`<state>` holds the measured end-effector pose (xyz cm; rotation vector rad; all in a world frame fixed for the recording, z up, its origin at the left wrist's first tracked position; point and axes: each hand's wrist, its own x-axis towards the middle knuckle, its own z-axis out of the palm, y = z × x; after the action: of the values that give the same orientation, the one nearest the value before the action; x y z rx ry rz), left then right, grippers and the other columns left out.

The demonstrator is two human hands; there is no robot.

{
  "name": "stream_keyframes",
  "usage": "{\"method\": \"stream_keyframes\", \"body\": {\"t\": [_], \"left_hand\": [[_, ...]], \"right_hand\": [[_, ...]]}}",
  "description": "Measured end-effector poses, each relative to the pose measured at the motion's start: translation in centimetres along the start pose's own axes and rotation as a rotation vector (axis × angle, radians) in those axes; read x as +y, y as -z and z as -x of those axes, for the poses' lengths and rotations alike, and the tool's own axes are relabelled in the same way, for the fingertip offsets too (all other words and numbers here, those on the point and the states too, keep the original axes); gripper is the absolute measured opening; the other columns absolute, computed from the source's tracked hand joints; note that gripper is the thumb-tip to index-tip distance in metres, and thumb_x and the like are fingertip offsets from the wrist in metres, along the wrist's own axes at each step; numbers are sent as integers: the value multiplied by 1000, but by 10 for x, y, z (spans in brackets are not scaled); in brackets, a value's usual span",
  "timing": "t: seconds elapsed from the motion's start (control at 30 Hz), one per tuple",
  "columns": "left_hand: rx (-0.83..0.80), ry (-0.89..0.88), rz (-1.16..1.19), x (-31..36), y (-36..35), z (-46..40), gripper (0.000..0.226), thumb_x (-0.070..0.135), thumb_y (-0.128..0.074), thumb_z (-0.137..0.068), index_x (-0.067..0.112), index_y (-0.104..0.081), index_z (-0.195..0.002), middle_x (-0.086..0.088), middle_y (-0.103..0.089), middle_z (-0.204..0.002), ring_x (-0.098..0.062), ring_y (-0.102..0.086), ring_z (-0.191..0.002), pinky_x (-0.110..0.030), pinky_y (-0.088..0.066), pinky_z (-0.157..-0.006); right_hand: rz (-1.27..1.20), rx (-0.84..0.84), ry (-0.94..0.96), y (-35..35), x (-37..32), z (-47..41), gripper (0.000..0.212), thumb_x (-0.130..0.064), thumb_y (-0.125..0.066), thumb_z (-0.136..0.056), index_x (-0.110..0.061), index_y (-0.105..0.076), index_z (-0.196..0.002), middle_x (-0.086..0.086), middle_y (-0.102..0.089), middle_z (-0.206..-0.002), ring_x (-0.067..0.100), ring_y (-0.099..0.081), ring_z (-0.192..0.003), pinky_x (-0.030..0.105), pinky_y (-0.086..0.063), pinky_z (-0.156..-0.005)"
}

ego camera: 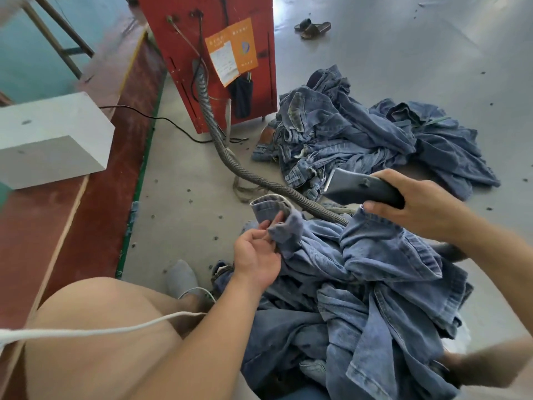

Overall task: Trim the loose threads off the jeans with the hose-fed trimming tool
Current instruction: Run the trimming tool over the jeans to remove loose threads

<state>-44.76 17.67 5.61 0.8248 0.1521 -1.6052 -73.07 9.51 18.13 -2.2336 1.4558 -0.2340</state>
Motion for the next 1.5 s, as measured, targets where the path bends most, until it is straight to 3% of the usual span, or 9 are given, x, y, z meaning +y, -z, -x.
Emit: {"method": "stream_keyframes", "body": {"t": [0.1,0.27,0.43,0.5,0.63,0.8,1.03,1.27,1.5], "left_hand": [[-23,48,64,-7,-3,-2,42,5,-40,-88,2,-47,-128,-21,-70,-127,-37,-66,-118,-48,-53,-93],[143,-14,-125,-22,-8,-16,40,6,-48,-106,1,-39,-144,-15,-71,-115,-24,-77,-89,-35,-62,-69],[149,-251,-1121,-39,-8,-19,107,29,-91,-78,20,-19,-157,-4,-47,-135,-17,-60,-115,-20,-54,-88],[239,-367,-1573,-46,-4,-18,135,50,-93,-66,21,-2,-160,-10,-23,-151,-27,-33,-139,-36,-36,-115],[437,-240,-1835,-46,-6,-20,155,75,-86,-56,14,11,-161,-16,-18,-165,-38,-18,-150,-59,-21,-119],[335,-339,-1412,-26,-11,-27,57,55,-95,-60,19,-69,-96,4,-74,-93,-24,-73,-99,-35,-58,-79],[289,-530,-966,-40,-48,-10,59,39,-93,-55,24,-68,-106,4,-76,-100,-12,-74,-93,-41,-62,-88],[150,-17,-308,-62,-72,7,37,-5,-73,-89,-6,-65,-125,-20,-76,-107,-26,-76,-86,-34,-63,-69],[-8,167,-229,-75,-83,23,36,8,-64,-99,-3,-63,-134,-22,-70,-127,-33,-68,-120,-43,-57,-100]], "right_hand": [[20,-23,16,4,-3,0,51,-88,-49,-73,-56,-52,-112,-16,-68,-76,5,-64,-64,42,-57,-67],[65,-122,18,4,-7,0,40,-82,-59,-75,-55,-55,-105,-31,-66,-84,-2,-63,-70,39,-56,-69],[6,-33,-23,7,-3,0,41,-84,-56,-72,-53,-56,-100,-18,-66,-72,1,-61,-64,33,-48,-62],[-35,7,-41,14,0,3,41,-80,-59,-75,-50,-58,-103,-19,-67,-75,0,-63,-67,32,-47,-59],[-27,-18,-71,20,2,10,46,-81,-58,-75,-47,-59,-106,-25,-67,-79,-1,-63,-67,31,-46,-58],[-2,-58,-64,14,-2,13,38,-80,-60,-74,-53,-56,-101,-31,-65,-83,-4,-61,-73,31,-45,-58],[-30,-43,-32,17,-15,16,35,-79,-60,-77,-55,-55,-101,-28,-66,-82,-3,-62,-69,28,-44,-55],[-124,148,-320,-1,-14,5,53,-76,-71,-74,-24,-66,-76,6,-65,-65,20,-59,-62,35,-41,-58],[-471,-32,-414,11,-12,6,44,-44,-93,-72,-9,-70,-86,3,-69,-62,12,-59,-55,34,-43,-64]]}}
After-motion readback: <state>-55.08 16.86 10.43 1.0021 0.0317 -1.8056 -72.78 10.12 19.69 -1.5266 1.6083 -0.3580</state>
